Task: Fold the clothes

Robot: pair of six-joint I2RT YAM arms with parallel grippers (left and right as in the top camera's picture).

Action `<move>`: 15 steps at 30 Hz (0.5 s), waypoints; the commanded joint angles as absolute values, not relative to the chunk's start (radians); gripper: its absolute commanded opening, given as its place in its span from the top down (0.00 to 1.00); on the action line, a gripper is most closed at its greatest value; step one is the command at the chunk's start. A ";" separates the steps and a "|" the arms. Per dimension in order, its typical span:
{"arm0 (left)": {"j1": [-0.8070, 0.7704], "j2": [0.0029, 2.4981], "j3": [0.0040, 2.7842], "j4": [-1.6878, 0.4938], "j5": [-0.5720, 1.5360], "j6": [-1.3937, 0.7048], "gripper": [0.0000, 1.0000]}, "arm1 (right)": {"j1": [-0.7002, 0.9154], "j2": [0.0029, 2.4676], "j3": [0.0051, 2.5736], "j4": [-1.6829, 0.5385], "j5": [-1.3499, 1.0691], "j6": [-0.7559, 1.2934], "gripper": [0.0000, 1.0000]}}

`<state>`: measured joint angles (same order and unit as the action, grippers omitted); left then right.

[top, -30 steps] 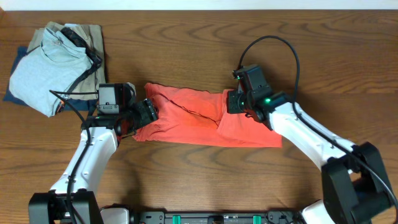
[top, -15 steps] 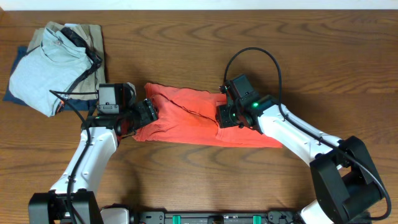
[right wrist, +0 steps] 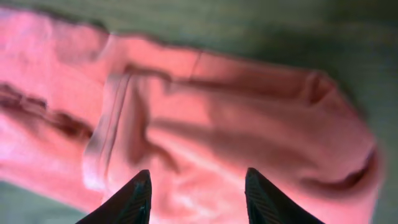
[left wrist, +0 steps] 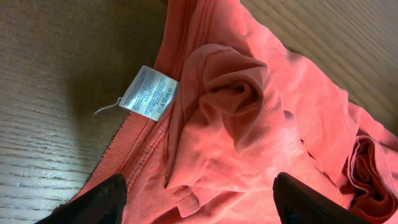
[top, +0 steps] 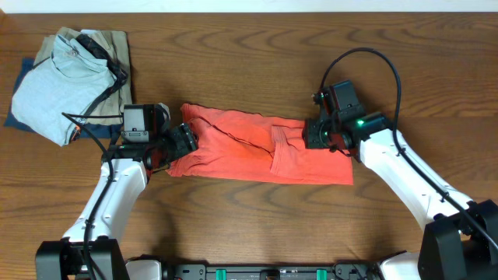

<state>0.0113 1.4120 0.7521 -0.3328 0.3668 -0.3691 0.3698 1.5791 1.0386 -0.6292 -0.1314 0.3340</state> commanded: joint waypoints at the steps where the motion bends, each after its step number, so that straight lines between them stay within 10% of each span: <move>1: 0.015 1.420 0.748 -0.333 0.361 -0.360 0.23 | 0.408 1.592 1.045 -0.666 -0.199 0.310 0.52; 15: 0.015 1.420 0.748 -0.341 0.361 -0.360 0.23 | 0.606 1.782 1.034 -0.636 -0.161 0.360 0.49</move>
